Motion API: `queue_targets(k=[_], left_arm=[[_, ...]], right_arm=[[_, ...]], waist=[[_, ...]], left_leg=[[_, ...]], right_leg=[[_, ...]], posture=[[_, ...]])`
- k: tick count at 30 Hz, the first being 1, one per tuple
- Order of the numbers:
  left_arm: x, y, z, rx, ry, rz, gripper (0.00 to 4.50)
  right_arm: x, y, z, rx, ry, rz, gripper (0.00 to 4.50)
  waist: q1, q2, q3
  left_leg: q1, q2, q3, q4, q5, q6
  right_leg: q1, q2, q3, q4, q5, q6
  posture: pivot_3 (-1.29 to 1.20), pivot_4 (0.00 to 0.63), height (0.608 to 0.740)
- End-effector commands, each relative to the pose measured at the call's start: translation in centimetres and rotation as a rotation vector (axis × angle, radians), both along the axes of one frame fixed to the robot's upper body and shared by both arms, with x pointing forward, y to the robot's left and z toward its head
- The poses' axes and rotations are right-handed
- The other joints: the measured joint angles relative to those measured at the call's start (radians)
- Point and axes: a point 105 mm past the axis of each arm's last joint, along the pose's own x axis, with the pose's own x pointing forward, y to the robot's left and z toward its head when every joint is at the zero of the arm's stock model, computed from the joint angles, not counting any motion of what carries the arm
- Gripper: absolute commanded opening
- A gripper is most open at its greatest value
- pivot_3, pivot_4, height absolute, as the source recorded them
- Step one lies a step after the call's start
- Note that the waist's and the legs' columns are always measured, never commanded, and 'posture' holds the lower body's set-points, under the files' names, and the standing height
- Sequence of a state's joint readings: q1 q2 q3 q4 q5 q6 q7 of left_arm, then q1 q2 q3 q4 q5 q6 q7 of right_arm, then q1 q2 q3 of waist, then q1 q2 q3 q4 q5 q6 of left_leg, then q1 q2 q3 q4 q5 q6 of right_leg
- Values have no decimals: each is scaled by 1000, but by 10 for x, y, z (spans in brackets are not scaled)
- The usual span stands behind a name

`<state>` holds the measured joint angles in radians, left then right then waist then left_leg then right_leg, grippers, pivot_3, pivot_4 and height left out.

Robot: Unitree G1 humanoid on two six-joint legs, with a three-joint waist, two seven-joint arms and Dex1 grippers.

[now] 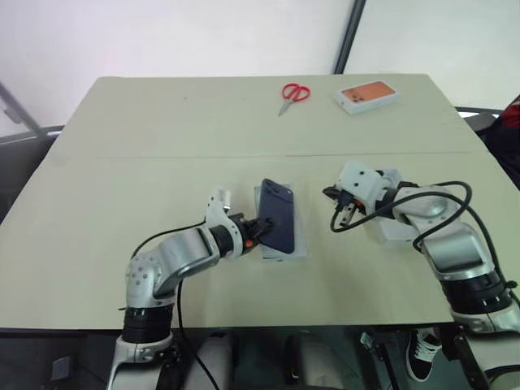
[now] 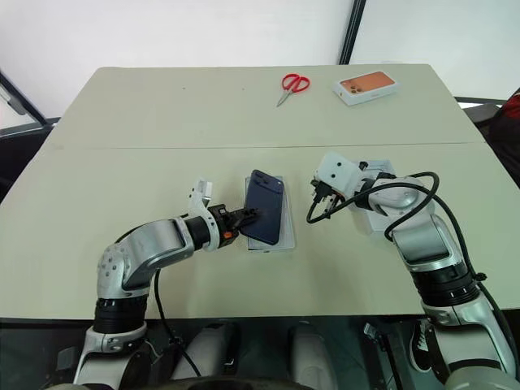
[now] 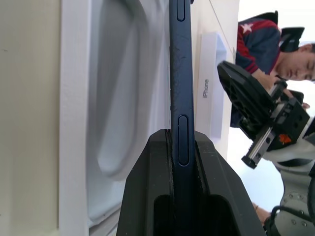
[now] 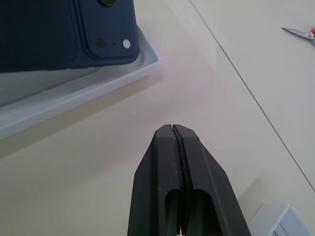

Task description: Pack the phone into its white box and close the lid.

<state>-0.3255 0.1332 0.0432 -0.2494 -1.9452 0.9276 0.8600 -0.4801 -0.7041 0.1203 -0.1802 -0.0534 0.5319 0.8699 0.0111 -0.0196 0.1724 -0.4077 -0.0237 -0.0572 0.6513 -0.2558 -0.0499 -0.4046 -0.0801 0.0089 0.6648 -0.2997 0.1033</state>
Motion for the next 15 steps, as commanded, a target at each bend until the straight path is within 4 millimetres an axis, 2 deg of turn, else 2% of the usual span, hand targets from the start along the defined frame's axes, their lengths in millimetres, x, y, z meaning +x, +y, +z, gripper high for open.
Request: queue_targets(k=[1,9,11,13,15], left_arm=[[-4,-6,17,-49,-63,-29,43],[-3,-5,18,-51,-71,-24,43],[-3,-5,18,-48,-74,-24,971],[-3,-5,18,-47,-76,-25,1604],[-4,-5,18,-43,-82,-28,2608]], right_arm=[[1,1,11,-7,-44,12,0],[1,2,10,-9,-43,16,0],[1,3,9,-10,-42,16,0],[1,3,9,-11,-42,18,0],[1,3,9,-13,-43,19,0]], waist=[[0,0,0],[-1,0,0],[-1,0,0],[0,0,0],[0,0,0]], left_leg=[[0,0,0,0,0,0],[0,0,0,0,0,0],[0,0,0,0,0,0],[0,0,0,0,0,0],[0,0,0,0,0,0]], right_leg=[[0,0,0,0,0,0],[0,0,0,0,0,0],[0,0,0,0,0,0],[0,0,0,0,0,0],[0,0,0,0,0,0]], posture=[[0,150,740],[0,150,740],[0,150,740],[0,150,740],[0,150,740]])
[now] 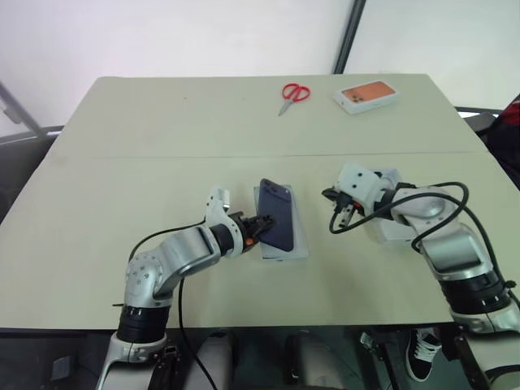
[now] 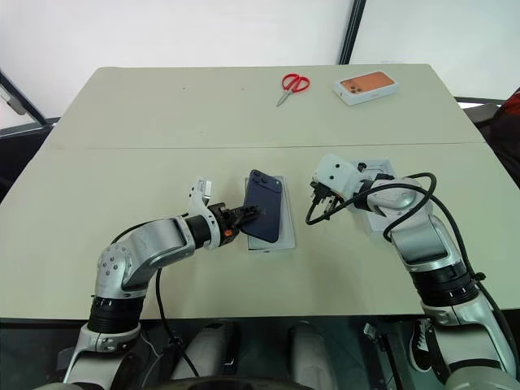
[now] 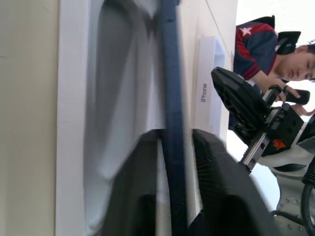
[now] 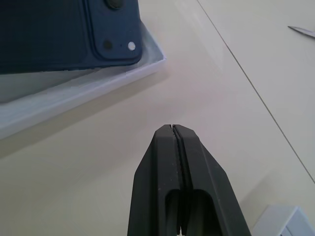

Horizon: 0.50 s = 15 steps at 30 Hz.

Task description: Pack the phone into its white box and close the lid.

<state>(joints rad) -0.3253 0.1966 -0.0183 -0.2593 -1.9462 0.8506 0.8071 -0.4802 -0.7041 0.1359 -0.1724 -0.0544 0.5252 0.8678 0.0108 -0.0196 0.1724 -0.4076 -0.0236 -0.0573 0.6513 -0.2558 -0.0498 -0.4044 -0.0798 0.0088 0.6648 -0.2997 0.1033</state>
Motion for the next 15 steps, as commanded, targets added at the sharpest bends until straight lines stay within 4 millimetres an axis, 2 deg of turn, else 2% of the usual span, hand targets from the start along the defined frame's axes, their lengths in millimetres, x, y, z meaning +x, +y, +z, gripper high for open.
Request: queue_targets(k=[1,2,4,7,10,15], left_arm=[[-6,-5,17,-40,-71,-36,3047],[-7,-4,17,-38,-77,-40,3626],[-9,-4,18,-33,-92,-53,4462],[-16,1,12,40,-124,-108,4462],[-16,17,7,100,-138,-109,4462],[-10,48,27,164,-259,-107,4462]], right_arm=[[1,1,14,-5,-52,11,0],[1,1,14,-7,-53,12,0],[1,2,14,-7,-55,14,0],[2,3,15,-7,-56,19,0],[2,5,16,-6,-59,25,0],[3,6,17,-7,-60,27,0]], waist=[[0,0,0],[0,0,0],[-1,0,0],[-2,0,0],[-4,0,0],[-6,0,0]], left_leg=[[0,0,0,0,0,0],[0,0,0,0,0,0],[0,0,0,0,0,0],[0,0,0,0,0,0],[0,0,0,0,0,0],[0,1,0,-1,0,0]], right_leg=[[0,0,0,0,0,0],[0,0,0,0,0,0],[0,0,0,0,0,0],[0,0,0,0,0,0],[0,1,0,0,0,0],[0,1,0,0,0,0]], posture=[[0,150,740],[0,150,740],[0,150,740],[0,150,740],[0,150,740],[0,150,740]])
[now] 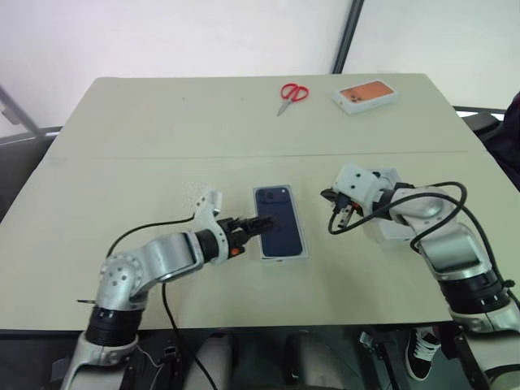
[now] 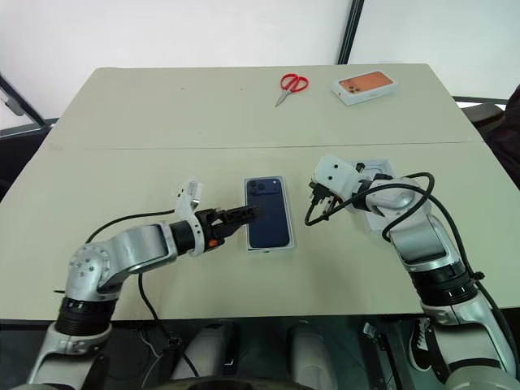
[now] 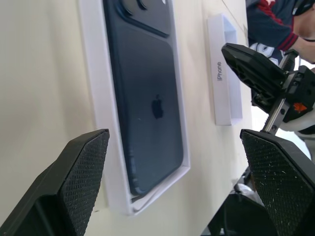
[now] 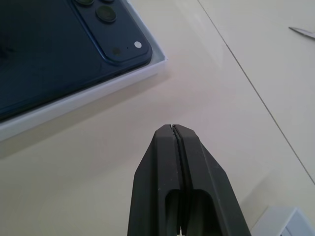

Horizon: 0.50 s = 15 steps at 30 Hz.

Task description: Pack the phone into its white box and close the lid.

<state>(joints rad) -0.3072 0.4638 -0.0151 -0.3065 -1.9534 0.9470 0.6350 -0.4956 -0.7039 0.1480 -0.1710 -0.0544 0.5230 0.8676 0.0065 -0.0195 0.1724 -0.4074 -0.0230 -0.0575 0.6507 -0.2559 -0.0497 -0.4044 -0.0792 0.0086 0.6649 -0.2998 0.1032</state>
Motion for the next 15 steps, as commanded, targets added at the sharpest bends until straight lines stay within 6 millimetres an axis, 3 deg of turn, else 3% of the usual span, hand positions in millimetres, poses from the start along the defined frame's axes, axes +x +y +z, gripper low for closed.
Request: queue_targets(k=[1,6,9,15], left_arm=[[1,20,31,14,-148,-33,4462],[11,44,41,171,-279,-32,4462],[17,62,25,472,-378,-73,3700],[22,56,7,648,-509,-247,606]], right_arm=[[2,2,14,-3,-53,15,0],[2,3,14,-6,-51,21,0],[-1,5,13,-16,-36,38,0],[-11,8,3,-72,9,81,0]], waist=[[-2,0,0],[-1,0,0],[-4,0,0],[-5,2,1]], left_leg=[[0,0,0,0,0,0],[0,0,0,-1,-2,3],[0,-2,0,-1,-3,5],[0,-2,1,-2,-3,6]], right_leg=[[0,0,0,0,0,0],[0,0,0,0,0,0],[0,0,-1,-1,0,0],[0,1,-2,-1,0,0]], posture=[[0,150,740],[0,150,740],[0,150,740],[0,150,740]])
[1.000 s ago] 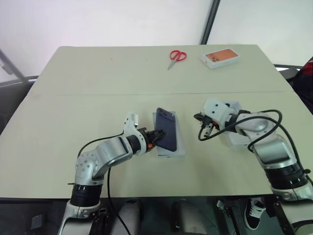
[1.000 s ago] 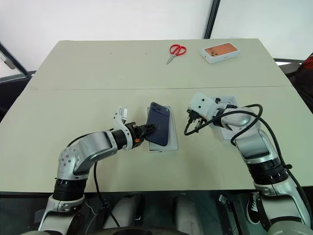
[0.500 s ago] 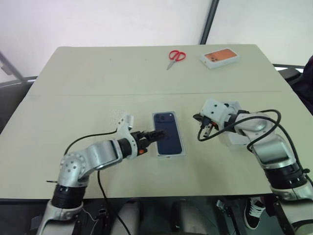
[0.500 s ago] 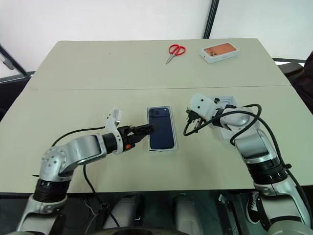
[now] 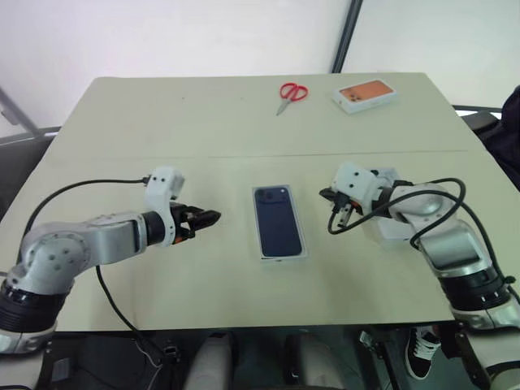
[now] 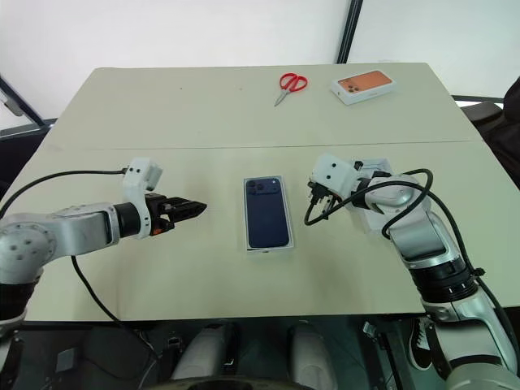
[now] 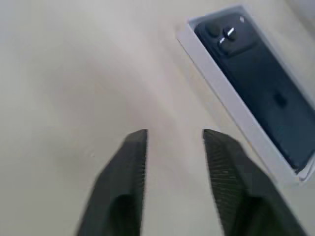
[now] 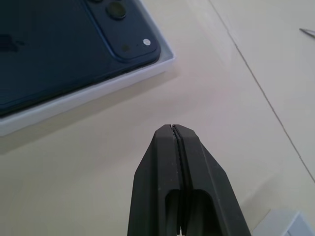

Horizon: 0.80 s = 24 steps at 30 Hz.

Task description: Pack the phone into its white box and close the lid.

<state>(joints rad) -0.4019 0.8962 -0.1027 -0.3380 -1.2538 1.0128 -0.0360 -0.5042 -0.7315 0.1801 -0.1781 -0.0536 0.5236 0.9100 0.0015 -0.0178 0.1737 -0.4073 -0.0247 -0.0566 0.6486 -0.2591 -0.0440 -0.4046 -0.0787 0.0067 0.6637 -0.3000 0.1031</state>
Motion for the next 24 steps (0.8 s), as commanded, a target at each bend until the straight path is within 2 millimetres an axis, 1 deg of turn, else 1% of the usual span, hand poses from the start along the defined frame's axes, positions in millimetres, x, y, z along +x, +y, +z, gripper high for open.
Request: queue_targets(k=[1,2,5,10,12,16,19,24], left_arm=[[1,-13,-2,83,-79,-125,236],[2,-17,-6,111,-83,-153,51],[4,-28,-16,171,-106,-235,51],[11,-55,-20,153,-127,-325,51],[13,-61,-22,156,-132,-346,51],[7,-86,-29,141,-112,-426,51],[4,-93,-35,152,-98,-450,51],[4,-107,-38,144,-94,-477,51]], right_arm=[[-8,4,5,-45,-20,40,0],[-9,4,2,-71,-21,47,0],[-11,5,-6,-140,-34,59,0],[-20,14,-21,-197,-17,108,0],[-20,15,-24,-209,-19,108,0],[-24,23,-31,-201,-10,120,0],[-25,24,-33,-209,-12,122,0],[-31,28,-34,-198,-9,138,0]], waist=[[0,0,0],[1,0,0],[2,0,0],[2,0,0],[-1,0,0],[-11,0,0],[-12,0,0],[-9,0,0]], left_leg=[[0,0,0,0,0,0],[0,0,0,0,0,0],[0,1,0,0,0,0],[-1,1,-1,0,0,1],[-1,1,-1,1,0,1],[-1,1,-2,1,0,1],[-1,1,-2,1,0,1],[-1,1,-3,2,-1,1]], right_leg=[[0,0,0,0,0,0],[0,0,0,0,0,0],[0,0,0,0,0,0],[0,0,-1,0,0,0],[0,0,-1,0,0,0],[0,0,-1,1,0,0],[0,0,-1,1,0,1],[1,-1,-2,1,0,1]], posture=[[0,150,740],[0,150,740],[0,150,740],[0,150,740],[0,150,740],[0,150,740],[0,150,740],[0,150,740]])
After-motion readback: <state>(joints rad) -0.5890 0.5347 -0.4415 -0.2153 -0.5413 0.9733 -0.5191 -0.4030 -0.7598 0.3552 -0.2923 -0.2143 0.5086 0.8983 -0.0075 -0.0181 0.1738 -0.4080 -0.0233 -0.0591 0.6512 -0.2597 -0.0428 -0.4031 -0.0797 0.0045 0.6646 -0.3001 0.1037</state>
